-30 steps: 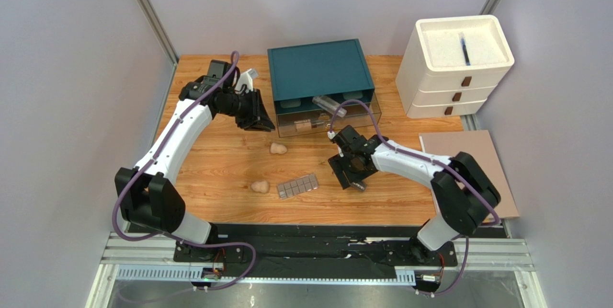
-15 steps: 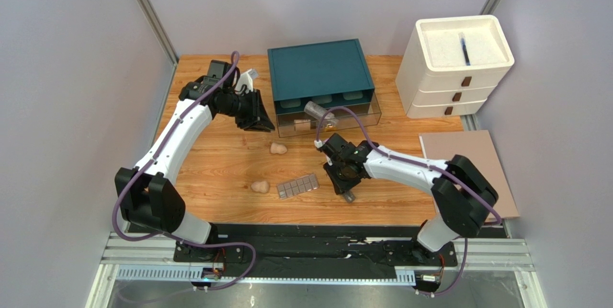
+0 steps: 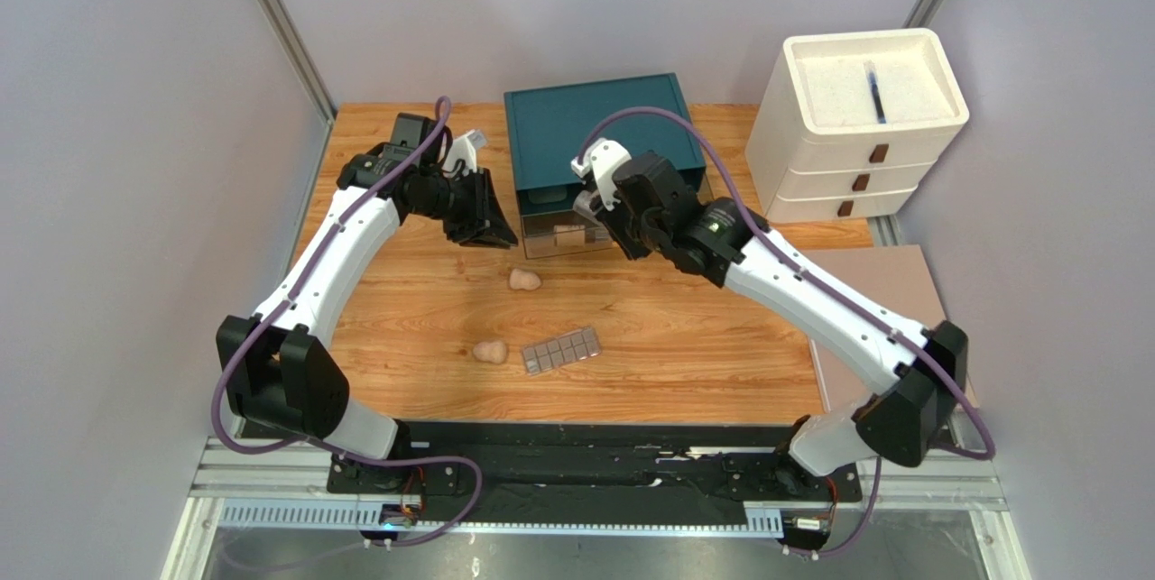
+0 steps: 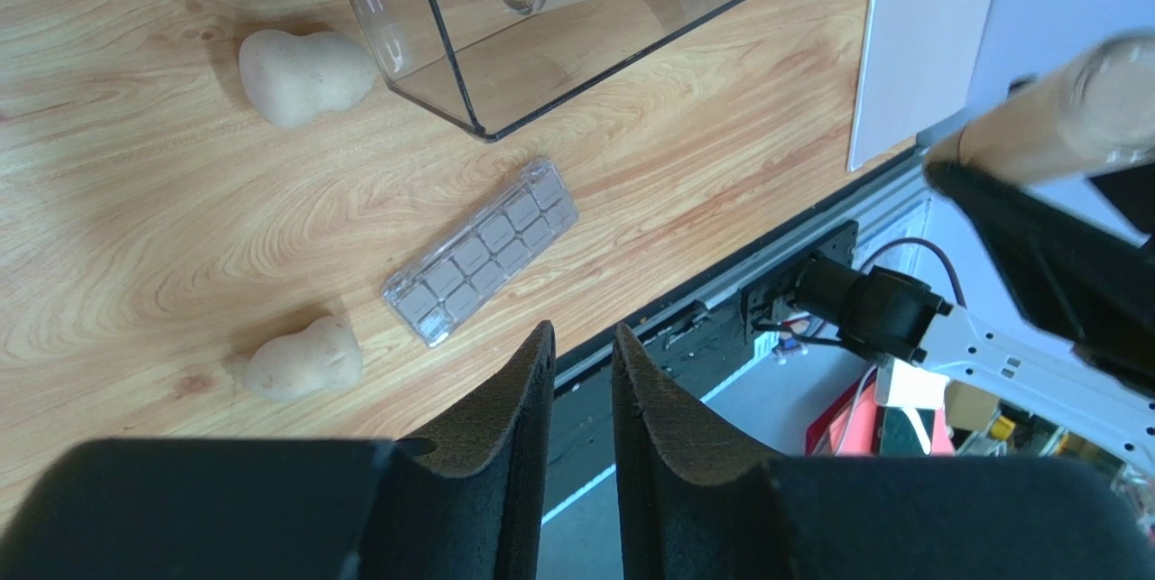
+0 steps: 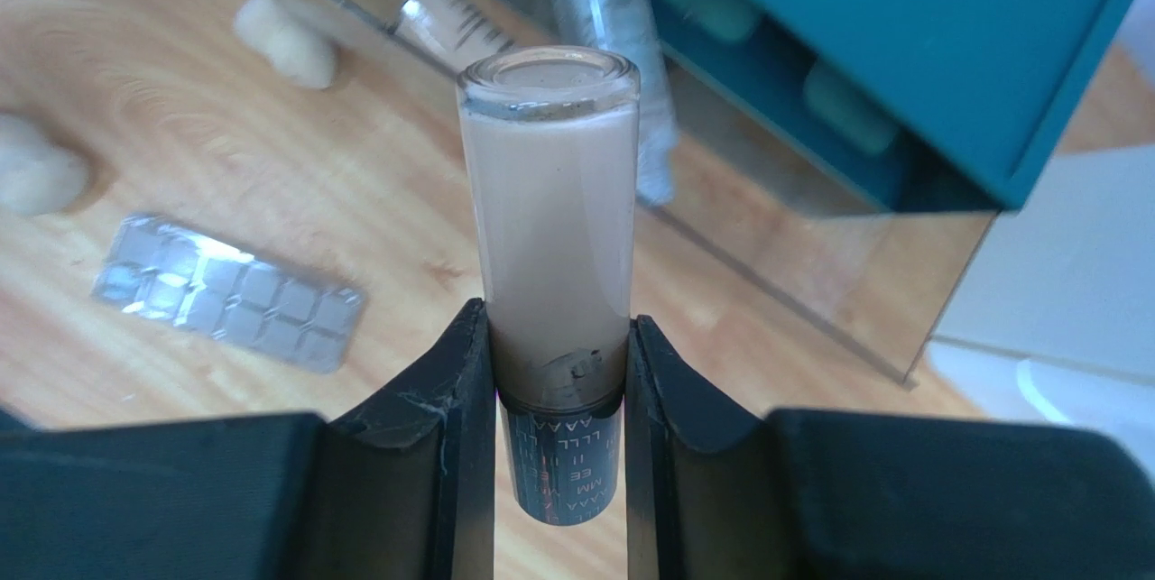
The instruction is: Organize the makeup
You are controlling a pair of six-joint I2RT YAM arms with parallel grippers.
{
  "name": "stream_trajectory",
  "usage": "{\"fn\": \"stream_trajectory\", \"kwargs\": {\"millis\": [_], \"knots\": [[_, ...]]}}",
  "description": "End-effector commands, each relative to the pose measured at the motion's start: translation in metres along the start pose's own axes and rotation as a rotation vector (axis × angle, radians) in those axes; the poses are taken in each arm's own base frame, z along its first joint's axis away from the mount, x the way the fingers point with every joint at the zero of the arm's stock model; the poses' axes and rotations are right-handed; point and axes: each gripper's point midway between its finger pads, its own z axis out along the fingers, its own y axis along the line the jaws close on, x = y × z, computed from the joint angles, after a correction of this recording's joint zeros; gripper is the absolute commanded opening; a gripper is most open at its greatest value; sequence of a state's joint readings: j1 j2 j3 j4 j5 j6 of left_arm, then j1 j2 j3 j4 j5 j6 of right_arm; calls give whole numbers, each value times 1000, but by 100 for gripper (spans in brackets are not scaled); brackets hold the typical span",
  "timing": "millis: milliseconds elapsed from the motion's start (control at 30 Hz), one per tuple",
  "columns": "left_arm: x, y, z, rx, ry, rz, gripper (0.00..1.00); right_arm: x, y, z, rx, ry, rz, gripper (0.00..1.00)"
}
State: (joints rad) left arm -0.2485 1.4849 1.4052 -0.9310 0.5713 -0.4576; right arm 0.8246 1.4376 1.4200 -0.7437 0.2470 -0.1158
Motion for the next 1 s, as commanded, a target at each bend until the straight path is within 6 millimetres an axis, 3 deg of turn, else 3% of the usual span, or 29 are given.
{"fn": "stream_trajectory", "kwargs": {"millis": [0, 200, 300, 467, 633, 700, 833, 933, 967], "knots": [[-3, -8, -5, 23, -24, 37, 28, -35, -25, 29, 77, -47, -161, 0], [-5, -10, -7, 29, -29, 36, 28, -53, -36, 75, 147, -36, -221, 2], [-4, -10, -8, 26, -28, 36, 29, -61, -41, 87, 178, -17, -228, 5], [-4, -9, -8, 22, -27, 36, 28, -65, -37, 98, 167, -18, -234, 9], [-5, -10, -7, 23, -25, 40, 28, -55, -28, 106, 113, 31, -251, 15], [-6, -9, -7, 21, -23, 39, 28, -50, -22, 106, 83, 41, -248, 39], [-8, -10, -5, 23, -18, 42, 29, -46, -15, 105, 48, 30, -238, 51], [-9, -10, -6, 22, -21, 43, 29, -50, -26, 101, 118, 27, -185, 67], [-11, -11, -7, 21, -28, 46, 28, -52, -28, 99, 132, 20, -158, 68]]}}
